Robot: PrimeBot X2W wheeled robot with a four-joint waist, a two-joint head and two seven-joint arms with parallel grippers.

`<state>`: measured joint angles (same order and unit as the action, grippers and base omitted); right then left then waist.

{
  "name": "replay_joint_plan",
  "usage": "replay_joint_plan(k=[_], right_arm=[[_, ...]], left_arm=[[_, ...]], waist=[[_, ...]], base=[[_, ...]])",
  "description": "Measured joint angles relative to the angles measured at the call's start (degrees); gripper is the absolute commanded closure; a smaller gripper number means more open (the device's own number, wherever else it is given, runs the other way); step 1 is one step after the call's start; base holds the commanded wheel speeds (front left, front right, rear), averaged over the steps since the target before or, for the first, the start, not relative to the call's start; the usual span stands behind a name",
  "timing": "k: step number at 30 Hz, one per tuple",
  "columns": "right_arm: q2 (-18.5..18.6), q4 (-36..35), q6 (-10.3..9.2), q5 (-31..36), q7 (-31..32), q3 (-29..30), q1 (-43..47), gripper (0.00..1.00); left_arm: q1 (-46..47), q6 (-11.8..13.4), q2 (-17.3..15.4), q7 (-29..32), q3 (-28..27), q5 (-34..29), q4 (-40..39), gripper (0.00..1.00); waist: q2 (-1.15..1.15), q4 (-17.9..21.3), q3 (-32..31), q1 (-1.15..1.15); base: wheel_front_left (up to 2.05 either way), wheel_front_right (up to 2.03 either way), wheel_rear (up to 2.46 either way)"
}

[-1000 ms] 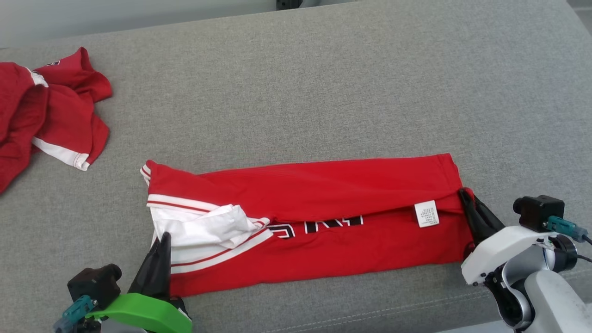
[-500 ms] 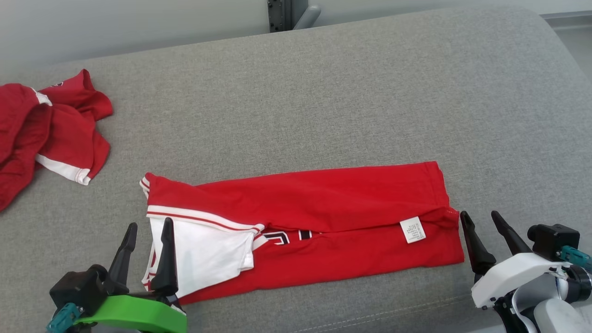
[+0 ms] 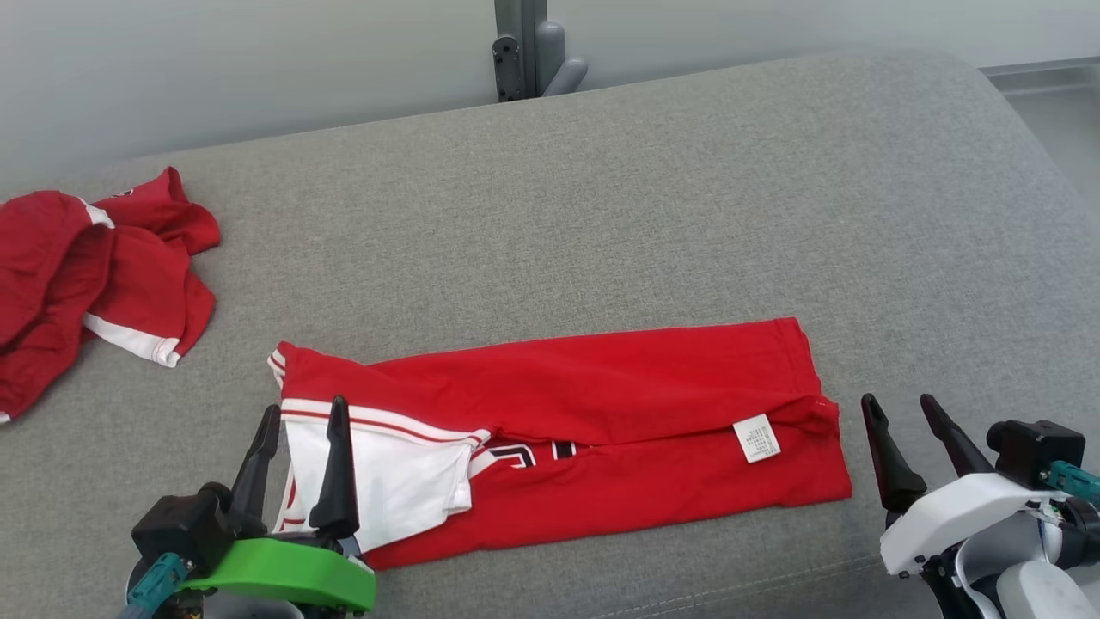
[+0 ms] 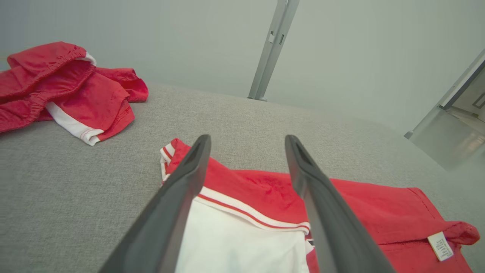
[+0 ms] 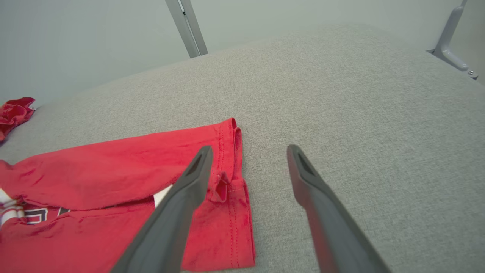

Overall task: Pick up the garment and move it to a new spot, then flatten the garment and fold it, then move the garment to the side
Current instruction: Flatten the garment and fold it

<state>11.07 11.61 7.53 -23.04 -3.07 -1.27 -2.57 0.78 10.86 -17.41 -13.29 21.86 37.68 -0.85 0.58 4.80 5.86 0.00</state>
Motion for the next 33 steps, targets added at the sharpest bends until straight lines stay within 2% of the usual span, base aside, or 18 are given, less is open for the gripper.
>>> replay_joint_plan(k=[12, 21, 33], right_arm=[[0.1, 4.3, 0.0, -0.2, 0.1, -1.6, -2.4, 0.0], [1.4, 14.8, 0.0, -1.0, -0.3, -4.5, -8.0, 0.0], [0.7, 30.2, 0.0, -4.3, -3.2, -8.5, -12.4, 0.0]], left_arm=[[0.4, -0.2, 0.8, -1.0, -0.6, -1.5, 1.6, 0.0], [0.4, 0.0, 0.9, -1.3, -0.6, -1.6, 1.6, 0.0], [0.4, 0.0, 0.8, -1.4, -1.0, -1.6, 1.5, 0.0]], waist=[[0.0, -2.2, -2.0, 0.0], [0.0, -3.8, -1.7, 0.0], [0.0, -5.9, -0.8, 0.0]], base=[[0.0, 0.0, 0.0], [0.0, 0.0, 0.0], [0.0, 0.0, 0.0]])
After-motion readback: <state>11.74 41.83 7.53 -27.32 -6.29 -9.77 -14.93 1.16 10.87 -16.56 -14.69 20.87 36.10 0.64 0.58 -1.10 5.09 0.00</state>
